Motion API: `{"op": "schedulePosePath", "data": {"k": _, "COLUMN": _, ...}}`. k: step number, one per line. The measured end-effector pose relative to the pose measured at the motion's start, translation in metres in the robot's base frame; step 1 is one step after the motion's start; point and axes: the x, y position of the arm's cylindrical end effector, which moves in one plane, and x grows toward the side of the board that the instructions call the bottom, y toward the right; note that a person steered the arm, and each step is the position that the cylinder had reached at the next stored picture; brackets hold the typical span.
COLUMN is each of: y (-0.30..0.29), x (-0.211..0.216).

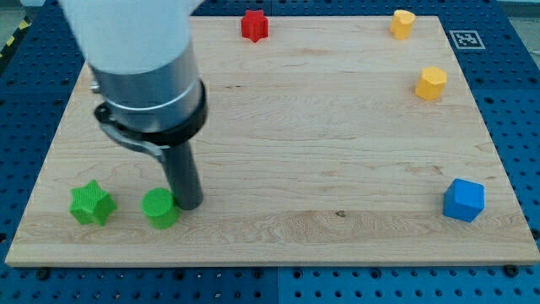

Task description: Slightly move arm towards the blue cube

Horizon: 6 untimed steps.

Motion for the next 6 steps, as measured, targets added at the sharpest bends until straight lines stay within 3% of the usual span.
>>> {"op": "schedulePosePath", "data": {"k": 1, "y": -0.024, "x": -0.005}}
{"op": "schedulePosePath", "data": {"k": 2, "y": -0.002, "x": -0.054}}
{"op": "schedulePosePath", "data": {"k": 3, "y": 0.082, "x": -0.12}}
{"op": "schedulePosePath", "data": {"k": 4, "y": 0.178, "x": -0.145}}
{"op": "schedulePosePath", "data": {"k": 5, "y": 0.274, "x": -0.113}}
{"op": "schedulePosePath", "data": {"k": 6, "y": 0.33, "x": -0.07}}
